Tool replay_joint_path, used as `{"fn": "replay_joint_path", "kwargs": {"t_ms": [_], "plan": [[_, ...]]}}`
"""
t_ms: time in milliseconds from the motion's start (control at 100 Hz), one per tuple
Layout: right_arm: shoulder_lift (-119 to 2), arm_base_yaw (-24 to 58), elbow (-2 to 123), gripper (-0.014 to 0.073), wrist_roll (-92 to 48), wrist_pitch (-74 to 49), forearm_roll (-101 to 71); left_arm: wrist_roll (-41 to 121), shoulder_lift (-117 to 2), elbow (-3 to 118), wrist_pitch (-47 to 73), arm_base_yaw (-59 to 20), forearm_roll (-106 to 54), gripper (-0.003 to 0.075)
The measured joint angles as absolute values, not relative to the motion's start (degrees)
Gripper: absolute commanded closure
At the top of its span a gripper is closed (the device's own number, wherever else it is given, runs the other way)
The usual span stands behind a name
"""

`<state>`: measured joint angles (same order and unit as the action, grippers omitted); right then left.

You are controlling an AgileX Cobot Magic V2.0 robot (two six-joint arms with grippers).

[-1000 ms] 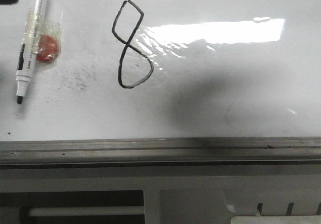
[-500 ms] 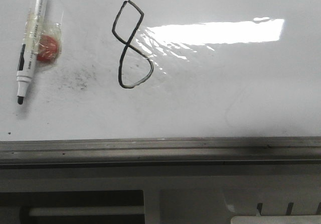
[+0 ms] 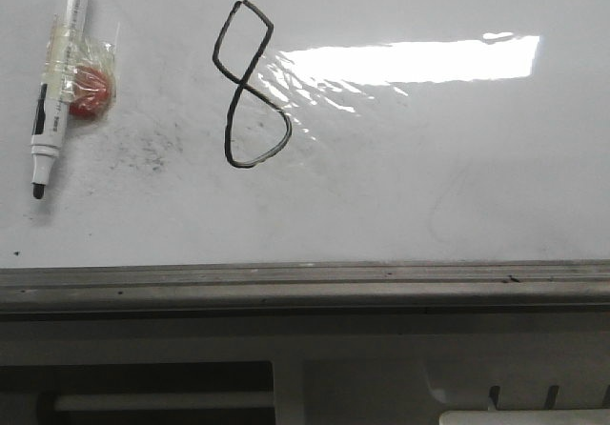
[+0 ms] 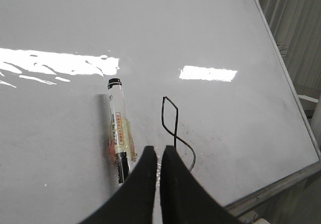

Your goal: Write number 8 on whiteboard

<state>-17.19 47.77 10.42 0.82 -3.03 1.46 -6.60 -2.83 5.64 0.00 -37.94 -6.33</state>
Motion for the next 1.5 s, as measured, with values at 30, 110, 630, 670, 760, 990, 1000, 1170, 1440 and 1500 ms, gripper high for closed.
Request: {"fn": "replay_joint_path", "kwargs": {"t_ms": [30,110,630,670,760,990,1000,1170,1440,1500], "plan": [[-17.15,47.77,10.42,0.0657,0.82,-3.03,1.46,-6.6,-2.83,5.51,0.3,-37.94,-6.33,0.0741],[-17.15,47.77,10.37,0.0657,0.82,-3.03,1.46,-6.6,-2.83,5.52,0.0,-37.94,-6.33,0.0741],[-17.15,47.77,10.37,0.0657,0.82,-3.03,1.46,-6.6,-2.83,4.89,0.3,-37.29,-3.92,0.0741],[-17.15,47.77,10.37,0.0657,0.82,-3.03,1.46,-6.6,-2.83,4.45,0.83,-36.3,-2.14,0.0741],[-17.15,47.77,10.37,0.0657,0.82,-3.03,1.46,-6.6,-2.83,3.0,3.26,-31.79,0.95,0.0741],[-17.15,47.77,10.37,0.0657,0.82,-3.03,1.46,-6.6,-2.28,-0.1,4.8,-14.17,2.26,0.0741],[-17.15,47.77,10.37,0.0657,0.82,-3.03,1.46,-6.6,-2.17,-0.1,4.91,-13.62,2.26,0.0741],[-17.15,47.77,10.37,0.0657,0.82,-3.03,1.46,-6.6,0.09,-0.1,10.72,-2.41,1.97,0.0741],[-17.05,47.77,10.37,0.0657,0.82,-3.03,1.46,-6.71,0.09,-0.1,19.53,1.17,0.0,0.0741],[-17.05,47.77,10.37,0.0657,0.82,-3.03,1.46,-6.71,0.09,-0.1,19.66,1.17,0.0,0.0741]]}}
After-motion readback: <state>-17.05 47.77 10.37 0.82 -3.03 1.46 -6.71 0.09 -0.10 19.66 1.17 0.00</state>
